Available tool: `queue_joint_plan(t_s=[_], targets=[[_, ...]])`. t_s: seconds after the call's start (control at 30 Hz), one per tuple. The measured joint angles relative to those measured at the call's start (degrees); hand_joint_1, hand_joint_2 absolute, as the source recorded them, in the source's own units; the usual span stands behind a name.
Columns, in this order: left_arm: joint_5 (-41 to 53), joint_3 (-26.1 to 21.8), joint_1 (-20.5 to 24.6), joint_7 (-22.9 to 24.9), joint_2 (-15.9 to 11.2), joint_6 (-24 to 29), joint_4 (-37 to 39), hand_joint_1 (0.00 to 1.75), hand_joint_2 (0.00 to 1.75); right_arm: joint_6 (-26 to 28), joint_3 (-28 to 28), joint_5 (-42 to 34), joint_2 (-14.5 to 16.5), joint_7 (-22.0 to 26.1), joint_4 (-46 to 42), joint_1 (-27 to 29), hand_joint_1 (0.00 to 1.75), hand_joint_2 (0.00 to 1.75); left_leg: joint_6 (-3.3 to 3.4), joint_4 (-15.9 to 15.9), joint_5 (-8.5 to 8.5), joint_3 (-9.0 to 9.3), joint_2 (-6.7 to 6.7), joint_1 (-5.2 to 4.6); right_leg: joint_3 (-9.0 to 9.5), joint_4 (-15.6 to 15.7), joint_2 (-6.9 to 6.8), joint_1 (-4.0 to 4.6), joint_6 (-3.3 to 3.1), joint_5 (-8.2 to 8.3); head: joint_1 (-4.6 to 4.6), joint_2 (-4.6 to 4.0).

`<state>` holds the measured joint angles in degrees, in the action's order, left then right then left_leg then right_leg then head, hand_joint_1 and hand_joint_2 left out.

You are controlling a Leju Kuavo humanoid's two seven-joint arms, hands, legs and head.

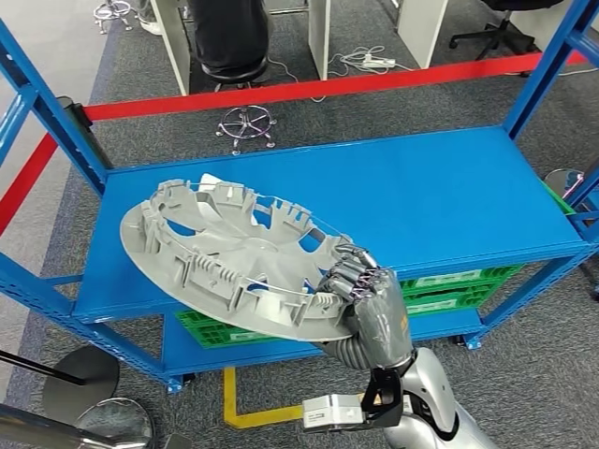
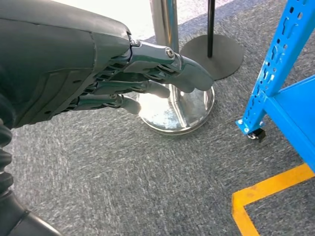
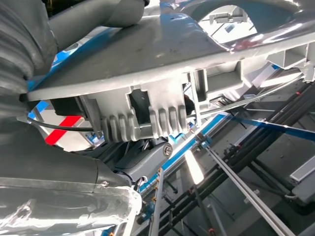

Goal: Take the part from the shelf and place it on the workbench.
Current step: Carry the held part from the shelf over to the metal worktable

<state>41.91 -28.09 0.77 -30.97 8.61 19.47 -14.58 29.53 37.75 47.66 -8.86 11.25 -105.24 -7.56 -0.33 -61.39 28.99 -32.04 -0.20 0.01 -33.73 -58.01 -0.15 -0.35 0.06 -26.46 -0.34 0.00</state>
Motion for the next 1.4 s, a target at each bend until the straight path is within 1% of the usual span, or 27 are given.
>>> queue_joint_plan(t_s=[0.07, 0.17, 0.23, 0.3, 0.33, 0.37, 0.4, 0.43, 0.5, 0.53, 0.6, 0.67, 0.7, 0.77, 0.83, 0.87, 0.9, 0.93, 1.0, 1.07, 1.1, 1.17, 1.2, 1.23, 1.33, 1.37, 1.4], targets=[[0.0, 0.0, 0.1, 0.1, 0.0, 0.1, 0.0, 0.00, 1.75, 0.2, 0.0, 0.0, 0.0, 0.1, 0.0, 0.1, 1.75, 1.75, 0.53, 3.2, -0.28, 1.47, -0.04, -0.20, -0.44, -0.1, -0.04, 0.12, 0.62, 0.46, 0.04, 0.00], [0.1, 0.0, -0.1, 0.1, 0.0, 0.1, 0.0, 0.00, 1.75, 0.4, -0.2, 0.2, 0.0, 0.2, 0.0, 0.3, 1.75, 1.75, 1.60, 3.9, -1.14, 1.04, 0.07, -0.14, -1.15, -0.3, -0.06, 0.04, 1.62, 0.52, 0.08, 0.00], [0.1, 0.0, -0.1, 0.2, 0.0, 0.2, 0.0, 0.00, 1.75, 0.6, -0.3, 0.4, 0.0, 0.3, -0.1, 0.5, 1.75, 1.75, 2.35, 4.4, -2.05, 0.45, 0.21, 0.01, -2.73, -3.9, 0.03, -0.02, 2.03, -2.79, 0.26, 0.00], [0.1, 0.0, 0.0, 0.2, 0.0, 0.2, 0.0, 0.00, 1.75, 0.7, -0.4, 0.5, 0.0, 0.4, -0.2, 0.8, 1.75, 1.75, 2.80, 4.4, -2.73, -0.49, 0.31, -0.21, -5.02, -11.0, 0.06, -0.12, 2.34, -7.55, 0.42, 0.00], [0.1, 0.0, -0.1, 0.2, 0.0, 0.2, 0.0, 0.00, 1.75, 0.8, -0.4, 0.6, 0.0, 0.4, -0.2, 0.9, 1.75, 1.75, 2.90, 4.4, -3.09, -0.95, 0.35, -0.34, -5.71, -14.0, 0.05, -0.17, 2.45, -8.90, 0.42, 0.00], [0.1, 0.0, -0.1, 0.2, 0.0, 0.2, 0.0, 0.00, 1.75, 0.8, -0.5, 0.6, 0.0, 0.4, -0.2, 1.0, 1.75, 1.75, 2.91, 4.3, -3.45, -1.44, 0.39, -0.44, -5.57, -15.2, 0.05, -0.21, 2.53, -9.14, 0.40, 0.00], [0.1, 0.0, -0.1, 0.2, 0.0, 0.2, 0.0, 0.00, 1.75, 0.8, -0.5, 0.6, 0.0, 0.4, -0.2, 1.2, 1.75, 1.75, 2.85, 4.3, -3.82, -1.92, 0.39, -0.51, -4.36, -14.4, 0.04, -0.23, 2.54, -8.33, 0.42, 0.00], [0.1, 0.0, -0.1, 0.2, 0.0, 0.2, 0.0, 0.00, 1.75, 0.9, -0.5, 0.6, 0.0, 0.4, -0.3, 1.2, 1.75, 1.75, 2.73, 4.3, -4.16, -2.34, 0.38, -0.55, -2.10, -11.4, 0.03, -0.25, 2.49, -6.86, 0.41, 0.00], [0.1, 0.0, -0.1, 0.2, 0.0, 0.2, 0.0, 0.00, 1.75, 0.9, -0.5, 0.6, 0.0, 0.4, -0.3, 1.2, 1.75, 1.75, 2.34, 4.1, -4.73, -3.00, 0.34, -0.64, 3.46, -3.1, 0.02, -0.19, 2.27, -4.92, 0.42, 0.00], [0.1, 0.0, -0.1, 0.2, 0.0, 0.2, 0.0, 0.00, 1.75, 0.9, -0.5, 0.6, 0.0, 0.4, -0.4, 1.2, 1.75, 1.75, 2.06, 4.0, -5.03, -3.20, 0.32, -0.71, 5.33, -0.3, 0.05, -0.12, 2.08, -4.60, 0.39, 0.00], [0.1, 0.0, -0.1, 0.2, 0.0, 0.2, 0.0, 0.00, 1.75, 1.1, -0.6, 0.6, 0.0, 0.4, -0.6, 1.3, 1.75, 1.75, 1.49, 3.9, -5.69, -3.50, 0.32, -0.78, 6.35, 1.5, 0.14, 0.13, 1.60, -4.57, 0.36, 0.00], [0.1, 0.0, -0.2, 0.2, 0.0, 0.2, 0.0, 0.00, 1.75, 1.2, -0.6, 0.6, 0.0, 0.4, -0.7, 1.5, 1.75, 1.75, 0.91, 3.6, -5.90, -3.89, 0.26, -0.69, 5.52, 1.6, 0.07, 0.09, 0.73, -3.86, 0.39, 0.00], [0.1, 0.0, -0.3, 0.2, 0.0, 0.2, 0.0, 0.00, 1.75, 1.3, -0.6, 0.6, 0.1, 0.4, -0.7, 1.5, 1.75, 1.75, 0.58, 2.9, -4.94, -4.33, 0.22, -0.63, 5.12, 1.6, 0.00, 0.01, 0.21, -3.41, 0.29, 0.00], [0.1, 0.0, -0.4, 0.2, -0.1, 0.2, 0.0, 0.00, 1.75, 1.5, -0.6, 0.7, 0.1, 0.4, -0.9, 1.6, 1.75, 1.75, -0.06, -1.7, -0.31, -6.00, 0.16, -0.42, 4.14, 1.7, -0.11, -0.12, -0.59, -2.44, 0.11, 0.00], [0.1, 0.0, -0.4, 0.2, -0.1, 0.3, 0.0, 0.00, 1.75, 1.7, -0.7, 0.7, 0.1, 0.5, -1.0, 2.0, 1.75, 1.75, -0.44, -8.9, 4.33, -7.76, 0.16, -0.23, 2.91, 1.7, -0.17, -0.02, -0.83, -1.53, -0.01, 0.00], [0.1, 0.0, -0.4, 0.2, -0.1, 0.3, 0.0, 0.00, 1.75, 1.9, -0.8, 0.7, 0.1, 0.6, -1.0, 2.2, 1.75, 1.75, -0.48, -11.3, 5.04, -7.95, 0.16, -0.18, 2.31, 1.6, -0.20, 0.04, -0.84, -1.10, 0.00, 0.00], [0.1, 0.0, -0.4, 0.2, -0.1, 0.3, 0.0, 0.00, 1.75, 2.1, -0.9, 0.8, 0.1, 0.8, -1.0, 2.4, 1.75, 1.75, -0.42, -11.9, 4.56, -7.28, 0.16, -0.17, 1.72, 1.6, -0.22, 0.10, -0.82, -0.69, 0.00, 0.00], [0.1, 0.0, -0.4, 0.2, -0.1, 0.2, 0.0, 0.00, 1.75, 2.3, -0.9, 0.9, 0.1, 0.9, -1.0, 2.6, 1.75, 1.75, -0.28, -10.4, 3.23, -5.65, 0.16, -0.17, 1.19, 1.5, -0.20, 0.14, -0.76, -0.31, 0.00, 0.00], [0.1, 0.0, -0.4, 0.2, -0.1, 0.2, 0.0, 0.00, 1.75, 2.7, -1.1, 1.3, 0.1, 1.2, -1.2, 2.9, 1.75, 1.75, 0.24, -3.3, 0.70, -0.40, 0.13, -0.27, 0.48, 1.4, -0.12, 0.27, -0.52, 0.28, 0.00, 0.00], [0.1, 0.0, -0.2, 0.2, -0.1, 0.2, 0.0, 0.00, 1.75, 3.2, -1.3, 1.7, 0.1, 1.3, -1.4, 3.0, 1.75, 1.75, 0.79, 3.0, 0.23, 3.58, 0.07, -0.46, 0.09, 1.3, -0.11, 0.41, -0.01, 0.89, 0.04, 0.00], [0.1, 0.0, -0.2, 0.2, -0.2, 0.2, 0.0, 0.00, 1.75, 3.4, -1.4, 1.8, 0.1, 1.3, -1.4, 3.1, 1.75, 1.75, 0.96, 4.5, 0.45, 4.29, 0.06, -0.57, -0.12, 1.2, -0.14, 0.44, 0.31, 1.23, 0.04, 0.00], [0.1, 0.0, -0.2, 0.2, -0.2, 0.2, 0.0, 0.00, 1.75, 3.6, -1.6, 2.0, 0.1, 1.4, -1.5, 3.2, 1.75, 1.75, 1.41, 5.4, 0.29, 4.09, 0.12, -0.51, -0.66, 1.0, -0.15, 0.40, 1.04, 1.63, 0.05, 0.00], [0.1, 0.0, -0.2, 0.2, -0.2, 0.2, 0.0, 0.00, 1.75, 3.7, -1.7, 2.1, 0.1, 1.4, -1.6, 3.3, 1.75, 1.75, 1.79, 5.7, 0.03, 3.84, 0.18, -0.42, -1.20, 0.5, -0.11, 0.38, 1.36, 1.00, 0.08, 0.00], [0.1, 0.0, -0.2, 0.2, -0.1, 0.2, 0.0, 0.00, 1.75, 3.7, -1.9, 2.1, 0.1, 1.4, -1.7, 3.5, 1.75, 1.75, 2.26, 5.9, -0.34, 3.49, 0.25, -0.33, -1.97, -1.0, -0.06, 0.36, 1.64, -0.47, 0.16, 0.00], [0.1, 0.0, -0.1, 0.3, -0.1, 0.2, 0.0, 0.00, 1.75, 3.8, -2.0, 2.2, 0.1, 1.4, -1.7, 3.9, 1.75, 1.75, 3.11, 5.9, -1.67, 1.91, 0.35, -0.51, -5.50, -11.4, 0.01, 0.22, 2.15, -7.44, 0.27, 0.00], [0.1, 0.0, -0.1, 0.3, 0.0, 0.2, 0.0, 0.00, 1.75, 3.8, -2.0, 2.2, 0.1, 1.4, -1.7, 4.0, 1.75, 1.75, 3.16, 5.8, -2.12, 1.30, 0.37, -0.61, -6.15, -14.4, 0.01, 0.21, 2.23, -8.50, 0.25, 0.00], [0.1, 0.0, -0.2, 0.3, 0.0, 0.2, 0.0, 0.00, 1.75, 3.8, -2.0, 2.2, 0.1, 1.4, -1.7, 4.2, 1.75, 1.75, 3.15, 5.8, -2.54, 0.70, 0.38, -0.68, -5.92, -15.5, 0.01, 0.20, 2.26, -8.32, 0.25, 0.00]])
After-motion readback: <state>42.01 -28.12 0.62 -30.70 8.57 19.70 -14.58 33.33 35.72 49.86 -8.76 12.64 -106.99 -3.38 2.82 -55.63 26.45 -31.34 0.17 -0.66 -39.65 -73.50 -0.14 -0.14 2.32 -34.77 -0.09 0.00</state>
